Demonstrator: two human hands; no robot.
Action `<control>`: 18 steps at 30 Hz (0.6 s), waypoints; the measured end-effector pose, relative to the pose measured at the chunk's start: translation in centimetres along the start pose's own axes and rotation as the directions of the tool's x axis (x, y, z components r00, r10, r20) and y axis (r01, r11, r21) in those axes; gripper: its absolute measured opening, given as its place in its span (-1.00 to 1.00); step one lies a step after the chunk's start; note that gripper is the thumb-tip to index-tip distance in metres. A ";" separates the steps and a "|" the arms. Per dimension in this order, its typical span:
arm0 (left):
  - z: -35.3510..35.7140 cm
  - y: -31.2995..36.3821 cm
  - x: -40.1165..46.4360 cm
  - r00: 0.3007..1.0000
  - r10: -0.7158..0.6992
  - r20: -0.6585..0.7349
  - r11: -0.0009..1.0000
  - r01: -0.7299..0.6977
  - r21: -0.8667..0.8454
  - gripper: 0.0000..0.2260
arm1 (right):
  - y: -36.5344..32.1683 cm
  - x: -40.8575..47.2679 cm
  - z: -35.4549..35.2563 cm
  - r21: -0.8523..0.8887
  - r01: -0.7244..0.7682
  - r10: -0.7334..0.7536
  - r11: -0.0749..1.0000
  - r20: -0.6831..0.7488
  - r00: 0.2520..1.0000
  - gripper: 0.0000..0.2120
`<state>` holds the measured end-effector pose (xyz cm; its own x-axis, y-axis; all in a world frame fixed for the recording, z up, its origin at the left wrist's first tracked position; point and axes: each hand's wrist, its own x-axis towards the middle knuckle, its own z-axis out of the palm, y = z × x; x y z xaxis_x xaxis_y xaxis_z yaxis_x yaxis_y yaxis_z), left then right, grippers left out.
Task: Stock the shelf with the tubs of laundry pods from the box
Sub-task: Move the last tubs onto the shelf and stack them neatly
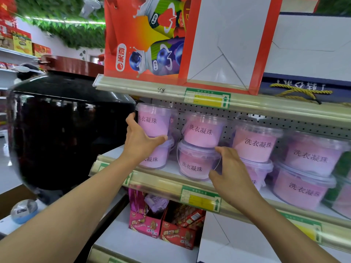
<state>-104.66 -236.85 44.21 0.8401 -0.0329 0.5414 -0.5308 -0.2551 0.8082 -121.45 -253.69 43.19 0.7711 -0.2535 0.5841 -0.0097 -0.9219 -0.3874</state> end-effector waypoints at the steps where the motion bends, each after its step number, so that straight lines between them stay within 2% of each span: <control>1: -0.2 -0.3 -0.2 1.000 -0.002 0.021 1.000 0.002 0.001 0.00 | 0.1 -0.1 -0.1 -0.026 0.015 -0.016 1.000 -0.016 1.000 -0.43; 4: -1.0 -1.4 -1.3 0.996 -0.011 0.085 0.999 0.008 0.032 -0.08 | 0.5 0.0 -0.1 -0.134 0.076 -0.089 0.988 -0.093 0.992 -0.51; 9: -2.3 -2.4 -2.3 0.989 -0.009 0.148 0.997 -0.002 0.077 -0.28 | 1.4 1.0 0.7 -0.223 0.135 -0.161 0.965 -0.100 0.982 -0.59; 13: -2.5 -2.5 -2.3 0.986 -0.009 0.168 0.999 0.002 0.043 -0.29 | 1.7 2.0 1.0 -0.278 0.169 -0.212 0.946 -0.131 0.969 -0.68; 18: -2.5 -2.8 -2.4 0.985 -0.009 0.174 1.000 0.006 0.017 -0.26 | 1.7 2.6 1.2 -0.304 0.196 -0.257 0.932 -0.177 0.950 -0.65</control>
<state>-105.46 -233.59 41.23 0.8513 -0.1984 0.4857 -0.5239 -0.2716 0.8073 -118.68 -255.58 43.16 0.6224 -0.0557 0.7807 -0.0513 -0.9982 -0.0304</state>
